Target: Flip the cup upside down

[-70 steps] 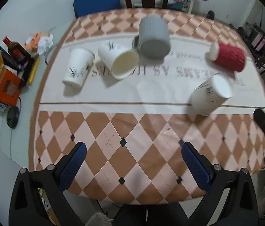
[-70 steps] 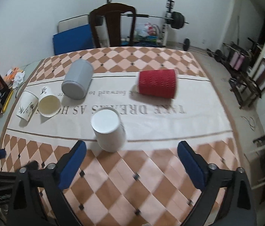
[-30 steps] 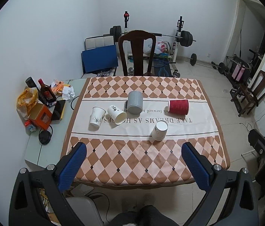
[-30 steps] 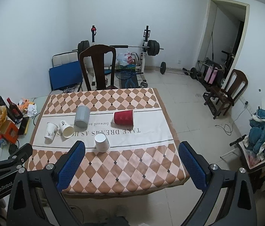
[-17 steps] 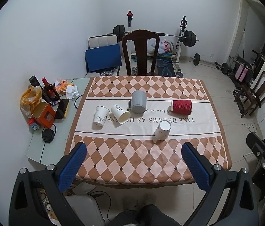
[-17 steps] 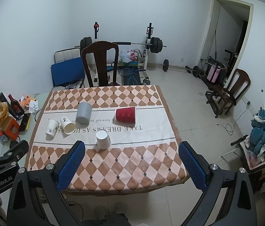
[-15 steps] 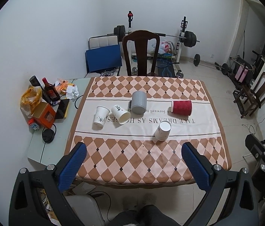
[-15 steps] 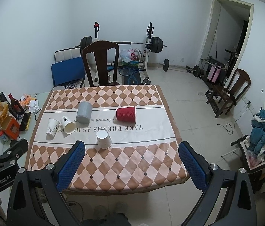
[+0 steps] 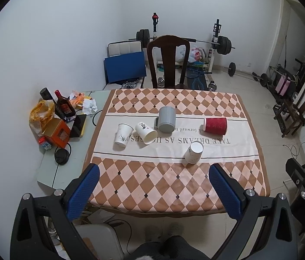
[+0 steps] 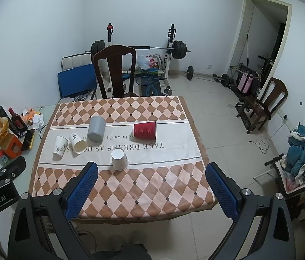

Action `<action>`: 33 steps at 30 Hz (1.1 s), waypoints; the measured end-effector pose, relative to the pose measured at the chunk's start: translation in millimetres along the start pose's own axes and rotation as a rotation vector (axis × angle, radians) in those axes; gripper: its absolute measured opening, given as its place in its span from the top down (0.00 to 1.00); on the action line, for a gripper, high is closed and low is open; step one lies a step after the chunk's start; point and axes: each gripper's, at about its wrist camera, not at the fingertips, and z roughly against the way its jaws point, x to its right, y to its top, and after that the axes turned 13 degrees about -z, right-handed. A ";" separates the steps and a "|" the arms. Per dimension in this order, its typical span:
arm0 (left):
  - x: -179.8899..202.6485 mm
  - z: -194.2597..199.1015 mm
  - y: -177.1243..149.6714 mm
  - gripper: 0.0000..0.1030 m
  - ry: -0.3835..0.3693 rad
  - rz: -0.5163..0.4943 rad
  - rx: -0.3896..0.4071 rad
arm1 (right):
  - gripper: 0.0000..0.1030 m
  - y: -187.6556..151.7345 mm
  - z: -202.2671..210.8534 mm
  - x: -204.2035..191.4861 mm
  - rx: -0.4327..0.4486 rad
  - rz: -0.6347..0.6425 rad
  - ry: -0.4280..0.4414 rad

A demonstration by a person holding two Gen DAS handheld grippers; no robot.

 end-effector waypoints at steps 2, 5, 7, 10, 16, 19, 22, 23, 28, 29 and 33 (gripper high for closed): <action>-0.3 -0.6 0.5 0.00 -0.002 -0.004 -0.002 | 0.02 -0.9 0.3 0.1 0.001 0.000 0.001; -1.6 -0.6 2.1 0.00 -0.003 -0.004 -0.002 | 0.02 0.5 0.4 -0.2 0.000 0.000 0.002; -0.8 -1.0 2.7 0.00 -0.002 0.001 -0.004 | 0.02 1.8 0.7 -1.5 0.000 0.000 0.001; -0.4 -1.0 2.9 0.00 0.000 0.001 -0.003 | 0.02 1.6 0.8 -1.6 -0.001 0.000 0.000; -0.4 -1.0 3.0 0.00 -0.002 0.001 -0.004 | 0.02 2.5 0.8 -2.6 0.000 -0.001 0.001; -2.0 -0.9 3.7 0.00 -0.005 0.001 -0.006 | 0.02 2.1 0.8 -2.7 -0.003 0.001 0.000; -3.7 -0.6 4.0 0.00 -0.007 0.000 -0.007 | 0.02 2.7 2.2 -3.3 -0.002 0.002 -0.002; -3.5 -0.6 4.0 0.00 -0.007 0.000 -0.007 | 0.02 2.5 2.2 -3.5 -0.003 0.004 -0.002; -6.0 -0.6 4.1 0.00 -0.007 -0.002 -0.010 | 0.02 3.4 2.3 -6.3 -0.006 0.008 0.000; -6.2 -0.3 4.3 0.00 -0.007 -0.002 -0.010 | 0.02 3.5 2.5 -7.5 -0.006 0.008 -0.001; -7.5 -0.3 2.4 0.00 -0.009 -0.005 -0.008 | 0.02 3.2 3.0 -8.7 -0.006 0.009 -0.001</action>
